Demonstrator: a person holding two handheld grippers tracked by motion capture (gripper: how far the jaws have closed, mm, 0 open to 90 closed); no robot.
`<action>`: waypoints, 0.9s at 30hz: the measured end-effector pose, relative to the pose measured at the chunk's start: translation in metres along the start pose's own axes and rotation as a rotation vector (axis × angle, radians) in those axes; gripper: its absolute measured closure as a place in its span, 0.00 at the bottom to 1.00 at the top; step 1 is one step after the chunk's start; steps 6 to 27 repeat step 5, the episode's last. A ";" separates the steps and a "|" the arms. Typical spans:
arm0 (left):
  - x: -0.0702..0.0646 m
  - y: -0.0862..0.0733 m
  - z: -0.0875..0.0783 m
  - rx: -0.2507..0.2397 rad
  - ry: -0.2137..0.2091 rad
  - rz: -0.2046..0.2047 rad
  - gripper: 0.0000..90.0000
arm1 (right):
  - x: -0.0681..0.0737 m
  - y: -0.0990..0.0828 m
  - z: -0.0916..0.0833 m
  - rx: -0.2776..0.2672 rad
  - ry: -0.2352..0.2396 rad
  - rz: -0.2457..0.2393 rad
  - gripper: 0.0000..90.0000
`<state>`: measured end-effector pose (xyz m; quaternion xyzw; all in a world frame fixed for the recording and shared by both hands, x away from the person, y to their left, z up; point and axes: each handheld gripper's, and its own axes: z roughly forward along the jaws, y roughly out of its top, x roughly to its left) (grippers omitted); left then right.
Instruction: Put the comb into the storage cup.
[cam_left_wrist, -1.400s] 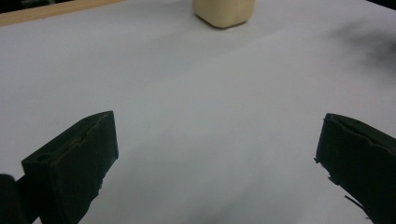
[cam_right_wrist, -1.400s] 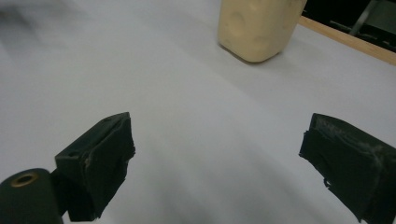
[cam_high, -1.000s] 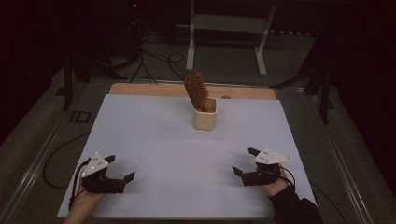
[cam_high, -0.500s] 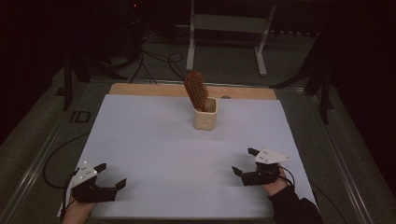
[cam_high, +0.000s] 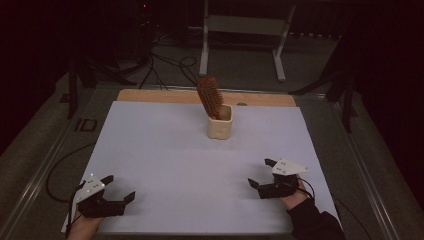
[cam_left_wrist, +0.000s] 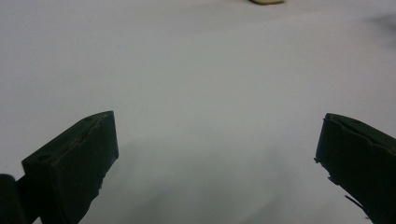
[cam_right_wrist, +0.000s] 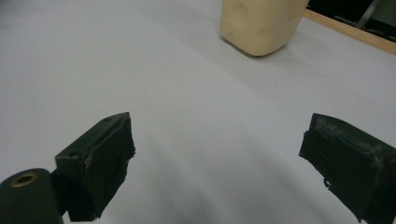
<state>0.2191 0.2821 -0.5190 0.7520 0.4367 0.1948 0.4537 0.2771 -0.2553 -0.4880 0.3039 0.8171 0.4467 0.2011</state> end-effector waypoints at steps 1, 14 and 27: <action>0.000 0.000 0.000 0.000 -0.001 0.001 0.00 | 0.000 0.000 0.000 0.000 0.000 -0.001 0.09; -0.001 0.001 -0.001 -0.010 -0.004 0.000 0.00 | 0.000 0.000 0.000 0.001 -0.001 0.000 0.09; -0.001 0.001 -0.001 -0.010 -0.004 0.000 0.00 | 0.000 0.000 0.000 0.001 -0.001 0.000 0.09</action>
